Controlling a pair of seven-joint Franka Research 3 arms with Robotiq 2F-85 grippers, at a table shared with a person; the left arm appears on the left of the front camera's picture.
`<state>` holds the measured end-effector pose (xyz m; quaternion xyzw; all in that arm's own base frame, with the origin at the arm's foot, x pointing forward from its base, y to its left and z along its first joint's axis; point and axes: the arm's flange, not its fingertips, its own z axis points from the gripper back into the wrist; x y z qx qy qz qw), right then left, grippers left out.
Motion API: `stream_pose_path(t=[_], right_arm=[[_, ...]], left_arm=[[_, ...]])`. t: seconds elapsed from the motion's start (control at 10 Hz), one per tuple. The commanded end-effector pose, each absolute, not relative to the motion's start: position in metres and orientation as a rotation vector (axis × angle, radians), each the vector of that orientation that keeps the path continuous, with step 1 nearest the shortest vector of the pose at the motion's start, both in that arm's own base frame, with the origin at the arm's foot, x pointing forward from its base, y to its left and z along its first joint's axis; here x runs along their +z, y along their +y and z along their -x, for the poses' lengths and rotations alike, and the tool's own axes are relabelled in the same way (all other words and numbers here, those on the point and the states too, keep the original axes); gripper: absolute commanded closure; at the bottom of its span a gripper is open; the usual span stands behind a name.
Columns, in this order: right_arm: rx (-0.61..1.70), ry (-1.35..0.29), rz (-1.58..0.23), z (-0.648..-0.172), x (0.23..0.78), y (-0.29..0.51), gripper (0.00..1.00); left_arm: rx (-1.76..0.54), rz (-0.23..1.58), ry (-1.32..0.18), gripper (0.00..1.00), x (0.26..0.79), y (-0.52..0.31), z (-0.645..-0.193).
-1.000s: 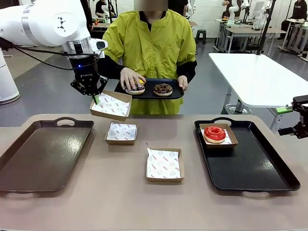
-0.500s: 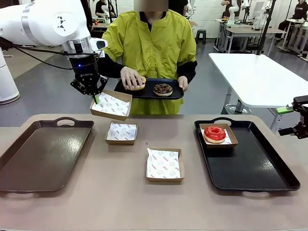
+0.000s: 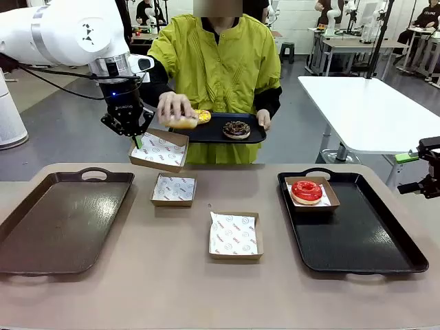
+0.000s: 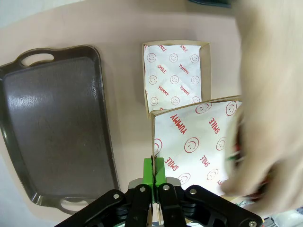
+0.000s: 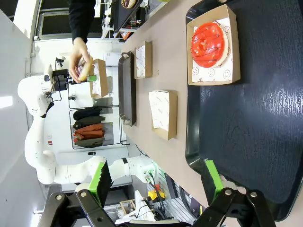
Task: Individually package the donuts and arrange them on the tray.
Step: Place the picked Paper togo box on the Handle tray while simultaneously picking up another Paper togo box from the table with the other hand.
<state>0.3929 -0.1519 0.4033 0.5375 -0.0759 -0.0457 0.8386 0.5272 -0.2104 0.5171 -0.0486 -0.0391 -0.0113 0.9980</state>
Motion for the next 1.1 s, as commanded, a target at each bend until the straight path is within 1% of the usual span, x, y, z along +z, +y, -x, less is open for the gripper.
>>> stream_pose_path(t=[0.0,1.0], right_arm=[[-0.099,-0.154,-1.144,-0.3902,0.4019,-0.1517,0.00],[-0.099,-0.154,-1.144,-0.3902,0.4019,-0.1517,0.00]], left_arm=[[-0.024,0.100,-0.085,1.00,0.5180,-0.2075,-0.5237],[-0.024,0.100,-0.085,1.00,0.5180,-0.2075,-0.5237]])
